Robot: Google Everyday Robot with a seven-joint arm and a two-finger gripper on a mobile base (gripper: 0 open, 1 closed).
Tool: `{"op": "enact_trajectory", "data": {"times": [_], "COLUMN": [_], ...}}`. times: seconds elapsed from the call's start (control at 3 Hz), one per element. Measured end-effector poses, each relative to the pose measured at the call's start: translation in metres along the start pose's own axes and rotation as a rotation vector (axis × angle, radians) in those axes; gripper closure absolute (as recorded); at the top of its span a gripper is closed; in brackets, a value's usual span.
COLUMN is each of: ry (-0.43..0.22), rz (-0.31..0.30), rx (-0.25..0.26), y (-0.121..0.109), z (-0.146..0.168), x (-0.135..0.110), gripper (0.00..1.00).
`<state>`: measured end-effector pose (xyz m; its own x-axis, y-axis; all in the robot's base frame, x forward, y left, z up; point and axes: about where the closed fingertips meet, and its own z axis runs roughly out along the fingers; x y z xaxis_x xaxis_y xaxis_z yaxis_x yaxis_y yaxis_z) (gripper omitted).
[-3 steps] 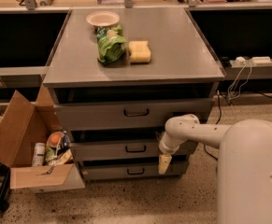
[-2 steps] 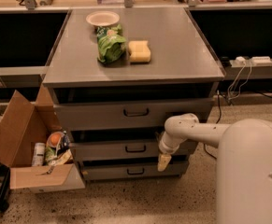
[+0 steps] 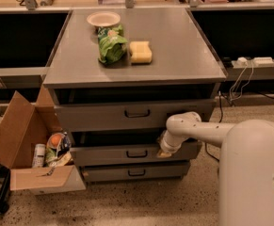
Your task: Open middle drawer
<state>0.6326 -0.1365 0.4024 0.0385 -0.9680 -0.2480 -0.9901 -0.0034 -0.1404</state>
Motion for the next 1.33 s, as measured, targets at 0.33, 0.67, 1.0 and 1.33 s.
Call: {"op": "enact_trajectory", "data": {"times": [0.33,0.67,1.0,1.33], "ry": [0.0,-0.024,-0.026,-0.026], "rz": [0.0,-0.026,-0.033,-0.033], "rx": [0.0,-0.062,-0.072,-0.072], "y": [-0.002,0.029,0.033,0.034], "z": [-0.004,-0.007,-0.006,-0.006], "x": [-0.001,-0.008,-0.008,-0.008], "gripper": [0.85,1.0,0.82,0.51]}}
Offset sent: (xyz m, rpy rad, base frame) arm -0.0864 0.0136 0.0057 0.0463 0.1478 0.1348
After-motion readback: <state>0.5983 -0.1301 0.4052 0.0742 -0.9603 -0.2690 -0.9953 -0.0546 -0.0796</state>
